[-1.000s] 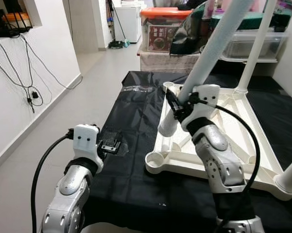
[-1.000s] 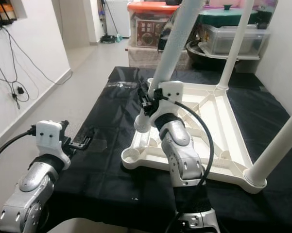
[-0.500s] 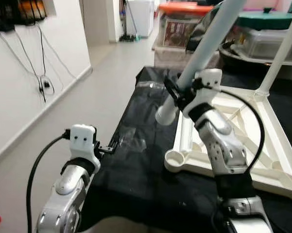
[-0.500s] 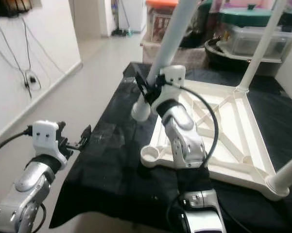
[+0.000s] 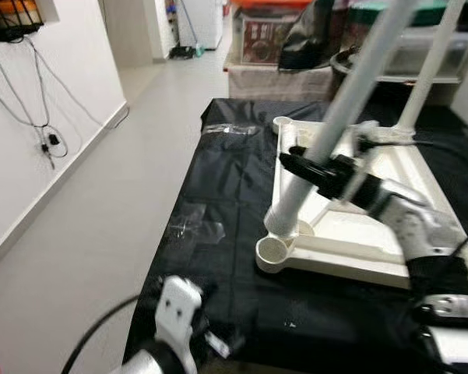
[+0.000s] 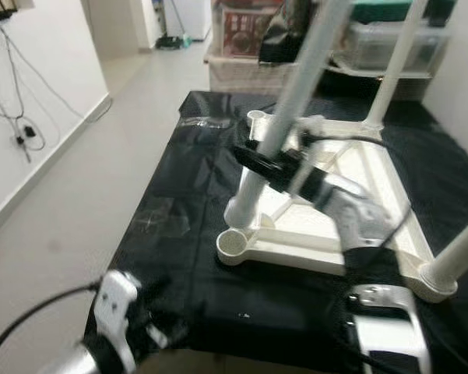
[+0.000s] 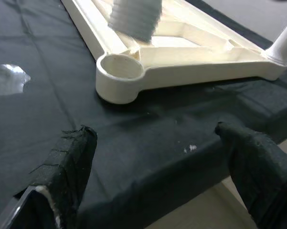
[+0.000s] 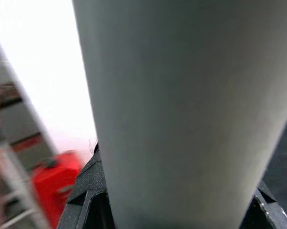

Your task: Building children table

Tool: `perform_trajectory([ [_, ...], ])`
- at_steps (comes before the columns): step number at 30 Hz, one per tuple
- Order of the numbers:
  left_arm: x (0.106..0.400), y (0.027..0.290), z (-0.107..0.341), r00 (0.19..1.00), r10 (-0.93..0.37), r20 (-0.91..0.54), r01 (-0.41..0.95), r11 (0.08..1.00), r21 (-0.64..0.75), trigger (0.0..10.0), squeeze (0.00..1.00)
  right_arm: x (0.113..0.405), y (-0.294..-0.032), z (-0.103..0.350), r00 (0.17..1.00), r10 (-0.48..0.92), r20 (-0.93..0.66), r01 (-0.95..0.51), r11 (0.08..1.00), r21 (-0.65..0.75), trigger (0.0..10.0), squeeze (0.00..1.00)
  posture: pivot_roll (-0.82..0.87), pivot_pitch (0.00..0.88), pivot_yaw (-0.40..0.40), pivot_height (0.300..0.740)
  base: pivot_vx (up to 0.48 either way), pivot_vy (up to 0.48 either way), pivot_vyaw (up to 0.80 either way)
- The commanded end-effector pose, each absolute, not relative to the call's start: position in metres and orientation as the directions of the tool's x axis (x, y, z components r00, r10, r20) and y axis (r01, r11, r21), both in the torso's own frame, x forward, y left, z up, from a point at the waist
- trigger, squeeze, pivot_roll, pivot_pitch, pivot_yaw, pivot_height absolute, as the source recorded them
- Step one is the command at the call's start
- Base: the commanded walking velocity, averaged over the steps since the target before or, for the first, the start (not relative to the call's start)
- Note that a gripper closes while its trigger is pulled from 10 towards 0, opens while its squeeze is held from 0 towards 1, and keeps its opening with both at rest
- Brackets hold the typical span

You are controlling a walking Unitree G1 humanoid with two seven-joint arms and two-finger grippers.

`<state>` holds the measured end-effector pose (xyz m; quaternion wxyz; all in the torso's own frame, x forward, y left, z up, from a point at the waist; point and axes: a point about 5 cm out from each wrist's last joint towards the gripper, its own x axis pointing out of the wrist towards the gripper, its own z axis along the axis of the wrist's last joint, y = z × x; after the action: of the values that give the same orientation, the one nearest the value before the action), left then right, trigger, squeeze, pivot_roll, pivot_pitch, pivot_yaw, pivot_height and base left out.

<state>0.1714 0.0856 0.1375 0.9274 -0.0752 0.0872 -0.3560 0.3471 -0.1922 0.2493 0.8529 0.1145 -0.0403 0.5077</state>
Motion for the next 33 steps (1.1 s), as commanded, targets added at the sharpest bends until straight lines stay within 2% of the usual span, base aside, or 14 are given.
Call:
perform_trajectory([
  [1, 0.169, 0.087, 0.139, 0.724, -0.68, -0.117, 0.651, 0.729, -0.21, 10.0, 0.0, 0.345, -0.189, 0.249, 0.428, 0.882, 0.198, -0.902, 0.402, 0.157, 10.0, 0.0, 0.13, 0.164, 0.004, 0.74, 0.0, 0.0, 0.0],
  [7, 0.15, 0.088, 0.152, 0.71, -0.695, -0.109, 0.664, 0.713, -0.225, 10.0, 0.0, 0.351, -0.174, 0.247, 0.324, 0.924, 0.205, -0.945, 0.306, 0.114, 10.0, 0.0, 0.16, 0.239, 0.027, 0.74, 0.0, 0.0, 0.0],
  [16, 0.147, 0.089, 0.157, 0.721, -0.686, -0.101, 0.654, 0.721, -0.227, 10.0, 0.0, 0.356, -0.17, 0.248, 0.279, 0.943, 0.18, -0.96, 0.267, 0.087, 10.0, 0.0, 0.16, 0.251, 0.025, 0.74, 0.0, 0.0, 0.0],
  [22, 0.141, 0.088, 0.158, 0.716, -0.689, -0.112, 0.656, 0.719, -0.231, 10.0, 0.0, 0.353, -0.168, 0.239, 0.222, 0.972, 0.082, -0.975, 0.218, 0.045, 10.0, 0.0, 0.16, 0.251, 0.021, 0.74, 0.0, 0.0, 0.0],
  [24, 0.141, 0.087, 0.158, 0.716, -0.688, -0.116, 0.654, 0.72, -0.233, 10.0, 0.0, 0.35, -0.167, 0.233, 0.171, 0.985, 0.007, -0.985, 0.17, 0.014, 10.0, 0.0, 0.15, 0.243, 0.018, 0.74, 0.0, 0.0, 0.0],
  [26, 0.141, 0.087, 0.158, 0.717, -0.687, -0.117, 0.653, 0.721, -0.233, 10.0, 0.0, 0.349, -0.167, 0.231, 0.154, 0.988, -0.017, -0.988, 0.154, 0.003, 10.0, 0.0, 0.15, 0.243, 0.018, 0.74, 0.0, 0.0, 0.0],
  [33, 0.144, 0.086, 0.157, 0.719, -0.685, -0.117, 0.653, 0.723, -0.226, 10.0, 0.0, 0.35, -0.167, 0.225, 0.15, 0.981, -0.121, -0.988, 0.145, -0.05, 10.0, 0.0, 0.14, 0.236, 0.013, 0.74, 0.0, 0.0, 0.0],
])
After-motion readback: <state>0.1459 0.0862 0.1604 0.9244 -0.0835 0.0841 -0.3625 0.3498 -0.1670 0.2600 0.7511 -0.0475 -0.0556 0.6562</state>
